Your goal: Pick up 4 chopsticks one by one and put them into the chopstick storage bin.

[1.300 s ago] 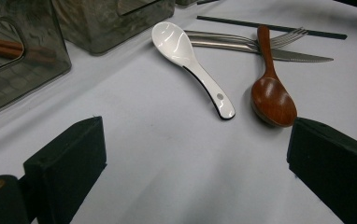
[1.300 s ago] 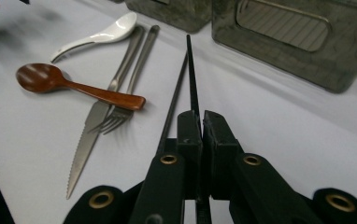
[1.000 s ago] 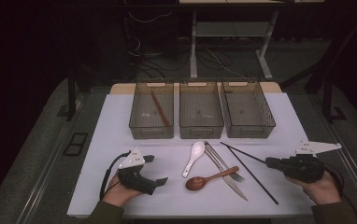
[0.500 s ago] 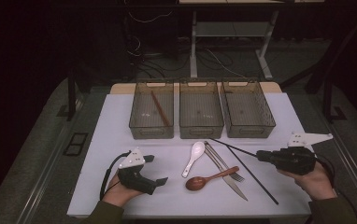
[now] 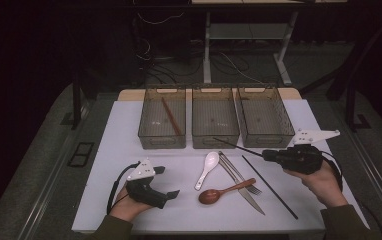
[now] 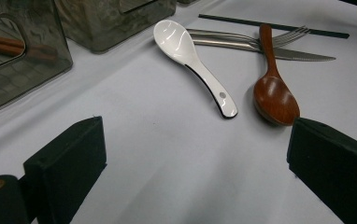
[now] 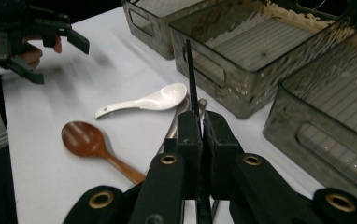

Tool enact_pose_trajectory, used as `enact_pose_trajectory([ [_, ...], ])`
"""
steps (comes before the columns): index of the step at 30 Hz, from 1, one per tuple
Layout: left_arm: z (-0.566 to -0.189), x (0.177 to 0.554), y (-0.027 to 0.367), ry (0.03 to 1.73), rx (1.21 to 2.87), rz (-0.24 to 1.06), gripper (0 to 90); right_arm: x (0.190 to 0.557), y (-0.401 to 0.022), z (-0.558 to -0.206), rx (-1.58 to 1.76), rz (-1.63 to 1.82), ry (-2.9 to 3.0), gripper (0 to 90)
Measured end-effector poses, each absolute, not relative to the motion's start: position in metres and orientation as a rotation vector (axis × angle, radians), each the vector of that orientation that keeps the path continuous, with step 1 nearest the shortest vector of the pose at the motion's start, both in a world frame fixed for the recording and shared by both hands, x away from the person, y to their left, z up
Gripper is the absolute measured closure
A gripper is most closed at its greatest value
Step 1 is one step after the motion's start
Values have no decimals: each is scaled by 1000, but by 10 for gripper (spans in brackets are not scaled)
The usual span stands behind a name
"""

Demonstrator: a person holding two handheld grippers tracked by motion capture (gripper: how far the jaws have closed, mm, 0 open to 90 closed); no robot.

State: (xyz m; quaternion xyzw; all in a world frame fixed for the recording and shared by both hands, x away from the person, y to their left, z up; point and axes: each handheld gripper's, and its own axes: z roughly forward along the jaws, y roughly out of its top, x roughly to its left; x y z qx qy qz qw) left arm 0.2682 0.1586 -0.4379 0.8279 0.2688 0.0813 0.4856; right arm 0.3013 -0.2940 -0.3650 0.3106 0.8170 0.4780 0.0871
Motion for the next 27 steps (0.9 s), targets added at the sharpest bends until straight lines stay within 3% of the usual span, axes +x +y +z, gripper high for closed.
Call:
enact_pose_trajectory([
  [27,-439,271,160,683,2006,195,0,352,-239,-350,922,1425,2408,852],
])
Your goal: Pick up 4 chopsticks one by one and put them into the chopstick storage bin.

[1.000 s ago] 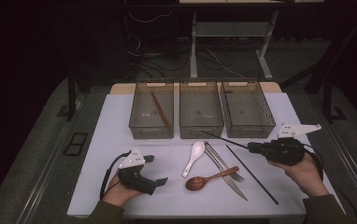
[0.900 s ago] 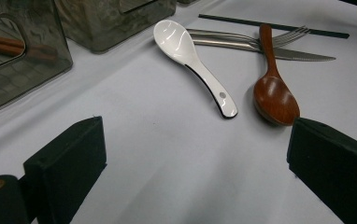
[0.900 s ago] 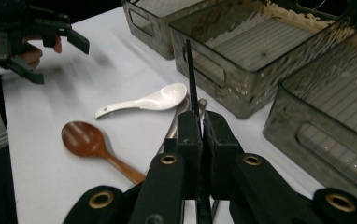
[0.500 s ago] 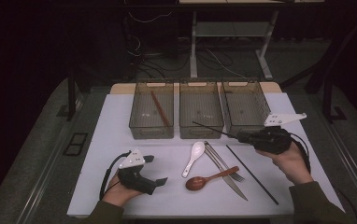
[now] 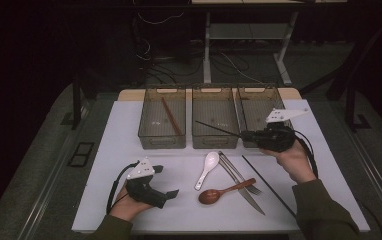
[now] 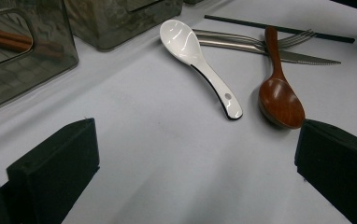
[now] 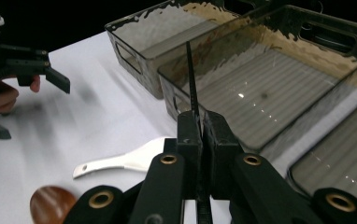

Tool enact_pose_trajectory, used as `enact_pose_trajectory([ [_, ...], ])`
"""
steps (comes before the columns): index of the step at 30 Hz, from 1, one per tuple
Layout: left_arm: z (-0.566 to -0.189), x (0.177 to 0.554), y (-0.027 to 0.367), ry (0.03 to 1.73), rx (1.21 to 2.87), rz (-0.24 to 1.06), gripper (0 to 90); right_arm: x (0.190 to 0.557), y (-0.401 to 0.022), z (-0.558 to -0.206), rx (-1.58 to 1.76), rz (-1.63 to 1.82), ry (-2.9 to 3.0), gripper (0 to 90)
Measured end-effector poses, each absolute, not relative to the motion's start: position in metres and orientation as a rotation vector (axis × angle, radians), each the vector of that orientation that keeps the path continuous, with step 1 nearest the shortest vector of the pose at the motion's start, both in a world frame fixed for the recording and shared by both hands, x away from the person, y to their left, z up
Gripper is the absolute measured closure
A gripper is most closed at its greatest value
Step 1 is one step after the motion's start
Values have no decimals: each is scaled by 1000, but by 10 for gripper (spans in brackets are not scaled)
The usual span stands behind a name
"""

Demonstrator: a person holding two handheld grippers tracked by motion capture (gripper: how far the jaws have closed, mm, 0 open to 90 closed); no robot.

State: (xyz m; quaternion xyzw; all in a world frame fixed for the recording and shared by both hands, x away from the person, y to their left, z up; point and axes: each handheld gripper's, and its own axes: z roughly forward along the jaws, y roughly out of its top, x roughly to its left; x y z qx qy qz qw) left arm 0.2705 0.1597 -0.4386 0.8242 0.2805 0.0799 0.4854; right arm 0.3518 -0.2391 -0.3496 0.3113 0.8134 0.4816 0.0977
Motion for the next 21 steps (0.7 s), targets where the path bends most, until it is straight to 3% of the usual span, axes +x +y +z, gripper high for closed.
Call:
enact_pose_trajectory([
  [21,-443,273,158,677,2027,181,0,398,-157,-331,895,1355,2430,851],
])
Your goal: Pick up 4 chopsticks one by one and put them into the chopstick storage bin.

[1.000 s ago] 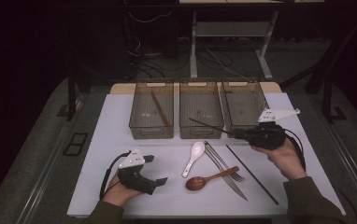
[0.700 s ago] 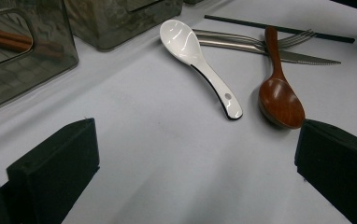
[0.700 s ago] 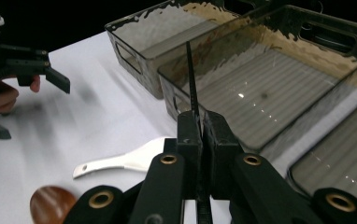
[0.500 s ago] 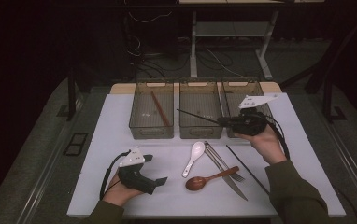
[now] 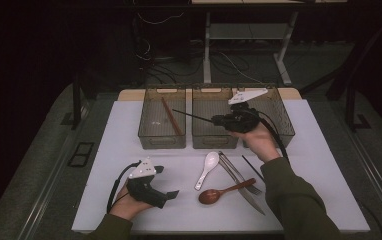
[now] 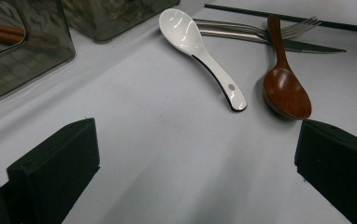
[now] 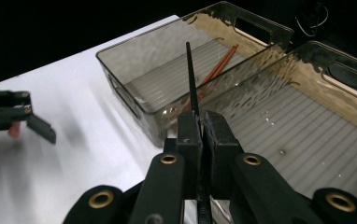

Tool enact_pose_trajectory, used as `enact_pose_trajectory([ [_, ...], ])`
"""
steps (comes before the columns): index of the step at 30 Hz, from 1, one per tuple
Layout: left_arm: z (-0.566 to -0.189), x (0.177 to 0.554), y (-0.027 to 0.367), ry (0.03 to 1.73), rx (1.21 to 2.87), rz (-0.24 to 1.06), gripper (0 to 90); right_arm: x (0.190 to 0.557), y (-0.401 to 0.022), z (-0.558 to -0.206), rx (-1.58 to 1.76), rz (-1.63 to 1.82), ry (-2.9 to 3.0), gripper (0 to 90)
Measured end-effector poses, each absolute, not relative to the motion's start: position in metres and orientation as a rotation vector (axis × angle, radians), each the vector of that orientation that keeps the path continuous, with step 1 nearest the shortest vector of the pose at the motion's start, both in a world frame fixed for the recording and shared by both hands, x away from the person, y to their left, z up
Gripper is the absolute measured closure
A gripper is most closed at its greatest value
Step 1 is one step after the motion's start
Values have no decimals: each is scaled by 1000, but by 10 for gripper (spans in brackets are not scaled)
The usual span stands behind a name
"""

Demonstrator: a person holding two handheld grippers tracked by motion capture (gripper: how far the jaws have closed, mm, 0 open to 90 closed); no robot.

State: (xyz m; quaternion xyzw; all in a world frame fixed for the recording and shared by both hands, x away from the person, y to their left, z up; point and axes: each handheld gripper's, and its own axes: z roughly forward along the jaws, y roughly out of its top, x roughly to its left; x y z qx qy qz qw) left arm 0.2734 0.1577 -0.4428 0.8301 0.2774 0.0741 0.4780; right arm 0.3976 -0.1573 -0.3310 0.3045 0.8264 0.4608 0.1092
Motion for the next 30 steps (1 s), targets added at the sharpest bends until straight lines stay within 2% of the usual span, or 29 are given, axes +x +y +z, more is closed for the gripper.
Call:
enact_pose_trajectory([
  [30,-440,272,158,648,2016,165,0,457,-52,-371,1017,1155,2466,850],
])
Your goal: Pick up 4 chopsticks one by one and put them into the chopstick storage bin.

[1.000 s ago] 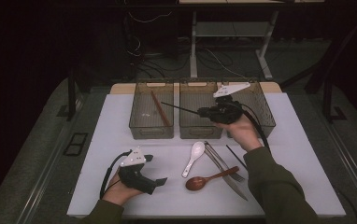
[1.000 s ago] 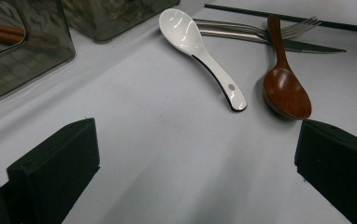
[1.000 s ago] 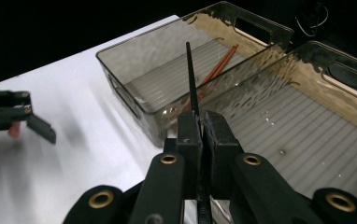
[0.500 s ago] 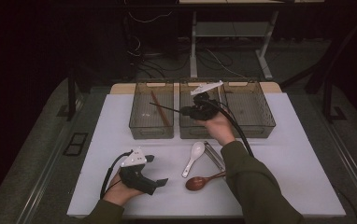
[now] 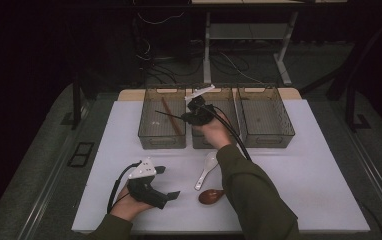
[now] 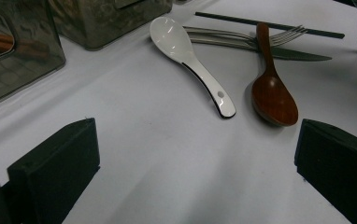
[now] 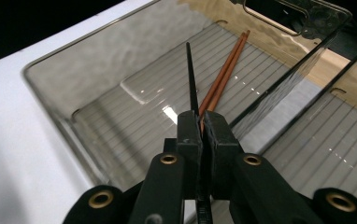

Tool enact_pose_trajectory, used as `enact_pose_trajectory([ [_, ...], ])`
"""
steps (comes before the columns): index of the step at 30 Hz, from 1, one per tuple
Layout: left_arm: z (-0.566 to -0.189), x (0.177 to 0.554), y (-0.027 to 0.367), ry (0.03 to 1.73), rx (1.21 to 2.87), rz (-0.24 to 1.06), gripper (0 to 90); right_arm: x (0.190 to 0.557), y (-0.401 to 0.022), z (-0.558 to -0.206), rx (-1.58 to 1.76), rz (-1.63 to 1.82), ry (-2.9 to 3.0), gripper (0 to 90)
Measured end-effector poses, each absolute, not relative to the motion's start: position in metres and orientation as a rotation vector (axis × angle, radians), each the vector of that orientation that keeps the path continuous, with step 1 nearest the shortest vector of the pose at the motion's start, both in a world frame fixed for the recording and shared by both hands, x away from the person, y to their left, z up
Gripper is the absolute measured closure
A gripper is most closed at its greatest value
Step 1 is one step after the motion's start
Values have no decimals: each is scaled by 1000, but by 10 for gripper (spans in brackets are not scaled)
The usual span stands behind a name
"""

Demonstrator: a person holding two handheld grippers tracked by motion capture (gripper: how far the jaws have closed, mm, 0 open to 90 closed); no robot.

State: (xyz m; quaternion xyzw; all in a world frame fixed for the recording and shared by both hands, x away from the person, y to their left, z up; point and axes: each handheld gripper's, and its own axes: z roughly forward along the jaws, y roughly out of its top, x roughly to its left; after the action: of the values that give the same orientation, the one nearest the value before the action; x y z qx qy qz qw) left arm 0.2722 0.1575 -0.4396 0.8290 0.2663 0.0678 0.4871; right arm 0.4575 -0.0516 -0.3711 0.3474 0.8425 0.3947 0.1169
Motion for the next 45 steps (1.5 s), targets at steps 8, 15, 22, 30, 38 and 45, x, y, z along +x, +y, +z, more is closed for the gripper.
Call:
enact_pose_trajectory([
  [8,-439,272,157,643,2013,157,0,471,-26,-380,1059,1115,2447,849],
  [15,-439,272,156,645,2002,154,0,476,-15,-383,1073,1100,2438,777],
  [22,-440,271,155,647,2003,152,0,474,-22,-375,1073,1168,2457,585],
  [30,-440,271,155,643,2010,153,0,465,-39,-362,1060,1277,2463,451],
  [38,-440,271,155,641,2019,158,0,453,-58,-354,1021,1286,2488,364],
  [45,-440,271,155,647,2020,160,0,438,-75,-348,978,1283,2509,333],
])
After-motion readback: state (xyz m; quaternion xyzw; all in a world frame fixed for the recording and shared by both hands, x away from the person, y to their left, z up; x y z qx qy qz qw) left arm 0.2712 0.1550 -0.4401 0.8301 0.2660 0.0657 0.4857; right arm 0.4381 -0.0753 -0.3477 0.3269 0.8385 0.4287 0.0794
